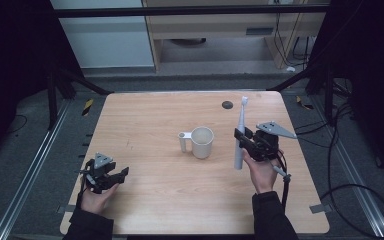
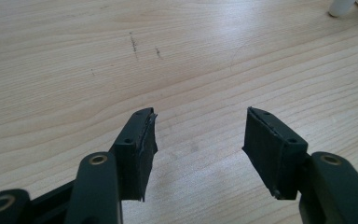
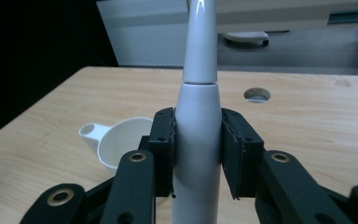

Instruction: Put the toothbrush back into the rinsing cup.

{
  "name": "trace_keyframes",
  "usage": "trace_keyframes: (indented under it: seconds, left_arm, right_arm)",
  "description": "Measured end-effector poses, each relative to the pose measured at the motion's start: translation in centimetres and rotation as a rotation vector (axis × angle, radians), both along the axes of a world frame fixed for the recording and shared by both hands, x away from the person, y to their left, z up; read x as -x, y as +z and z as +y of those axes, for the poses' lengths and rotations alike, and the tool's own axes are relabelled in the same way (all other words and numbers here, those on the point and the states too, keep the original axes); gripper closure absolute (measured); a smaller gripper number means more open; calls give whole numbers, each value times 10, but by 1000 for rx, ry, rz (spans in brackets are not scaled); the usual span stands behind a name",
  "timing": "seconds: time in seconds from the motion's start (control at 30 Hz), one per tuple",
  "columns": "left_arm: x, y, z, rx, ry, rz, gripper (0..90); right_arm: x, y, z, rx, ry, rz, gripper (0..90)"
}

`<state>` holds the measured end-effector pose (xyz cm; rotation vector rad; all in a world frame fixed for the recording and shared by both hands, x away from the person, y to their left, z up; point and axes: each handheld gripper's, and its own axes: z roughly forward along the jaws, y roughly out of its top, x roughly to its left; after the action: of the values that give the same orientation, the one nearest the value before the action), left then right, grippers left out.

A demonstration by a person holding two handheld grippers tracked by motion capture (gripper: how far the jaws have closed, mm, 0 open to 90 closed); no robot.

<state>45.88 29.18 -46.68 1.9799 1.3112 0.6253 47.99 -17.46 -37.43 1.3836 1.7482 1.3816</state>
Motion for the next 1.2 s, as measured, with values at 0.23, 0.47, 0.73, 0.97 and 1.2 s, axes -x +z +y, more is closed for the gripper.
trace_keyframes:
  seconds: [0.23,0.47,0.73,0.97,1.2]
  left_arm:
    - [0,0,1,2,2,-2,426]
    - [0,0,1,4,3,-3,427]
    - [0,0,1,3,3,-3,427]
    - [0,0,1,5,5,-4,427]
    - [0,0,2,5,4,-6,427]
  right_arm:
    - [-7,6,6,-30,-14,-40,674]
    - [-13,13,9,-54,-31,-75,674]
    - [-22,16,17,-63,-30,-78,674]
    - [-29,24,25,-80,-26,-105,674]
    - [-37,28,36,-94,-15,-115,674]
